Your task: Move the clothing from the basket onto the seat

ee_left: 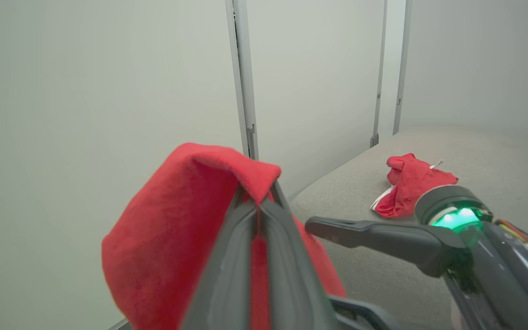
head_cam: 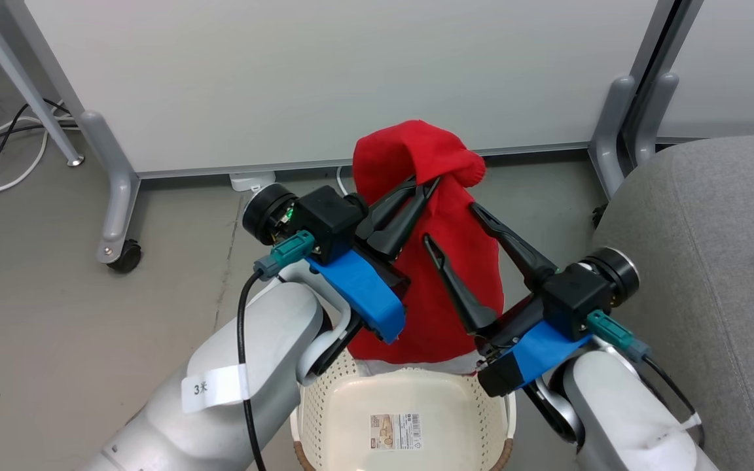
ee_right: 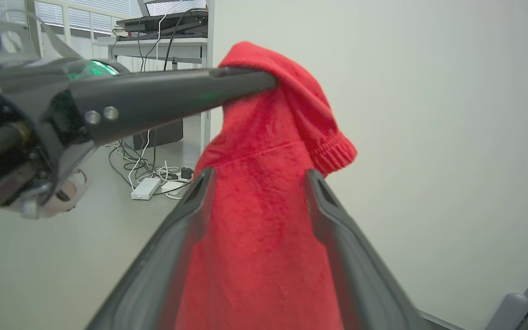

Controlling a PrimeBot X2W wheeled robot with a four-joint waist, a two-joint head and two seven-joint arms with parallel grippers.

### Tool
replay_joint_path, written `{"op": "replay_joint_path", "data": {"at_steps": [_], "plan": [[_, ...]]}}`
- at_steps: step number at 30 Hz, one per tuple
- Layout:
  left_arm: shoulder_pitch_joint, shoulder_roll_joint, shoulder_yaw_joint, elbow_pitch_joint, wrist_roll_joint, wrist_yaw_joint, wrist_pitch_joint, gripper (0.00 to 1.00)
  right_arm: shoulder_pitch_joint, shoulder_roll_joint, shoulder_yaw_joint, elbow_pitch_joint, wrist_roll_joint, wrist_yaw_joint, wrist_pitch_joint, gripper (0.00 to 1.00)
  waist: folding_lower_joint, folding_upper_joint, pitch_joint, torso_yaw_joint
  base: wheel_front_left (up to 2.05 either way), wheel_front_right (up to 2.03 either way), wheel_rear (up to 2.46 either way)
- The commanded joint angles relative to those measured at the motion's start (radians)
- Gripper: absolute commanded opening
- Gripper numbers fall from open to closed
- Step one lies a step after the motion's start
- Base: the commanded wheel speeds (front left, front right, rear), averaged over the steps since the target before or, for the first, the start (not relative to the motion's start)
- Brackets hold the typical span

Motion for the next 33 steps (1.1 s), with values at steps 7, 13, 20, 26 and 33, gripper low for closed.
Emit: {"op": "replay_joint_path", "data": {"at_steps": [7,13,20,26,33], "plan": [[-0.023,-0.017,-0.003,-0.007,0.010,-0.004,-0.005,0.00,-0.060,0.017,0.032,0.053,-0.037,0.000,0.001,1.00,0.0000,-0.0001,0.013,0.010,0.00,0.00,0.00],[-0.029,-0.028,-0.006,-0.011,0.015,-0.005,-0.005,0.00,-0.078,0.040,-0.001,0.090,-0.075,0.000,0.001,1.00,0.0000,-0.0001,0.020,0.020,0.00,0.00,0.00],[-0.033,-0.030,0.003,-0.017,0.020,-0.007,-0.005,0.00,-0.067,0.049,-0.020,0.108,-0.106,0.000,0.001,1.00,0.0000,-0.0001,0.025,0.022,0.00,0.00,0.00],[-0.033,-0.039,0.003,-0.029,0.027,-0.007,-0.005,0.00,-0.086,0.056,-0.027,0.138,-0.128,0.000,0.001,1.00,0.0000,-0.0001,0.030,0.021,0.00,0.00,0.00],[-0.041,-0.054,-0.009,-0.055,0.025,-0.008,-0.005,0.00,-0.115,0.067,-0.038,0.183,-0.134,0.000,0.001,1.00,0.0000,-0.0001,0.036,0.030,0.00,0.00,0.00]]}}
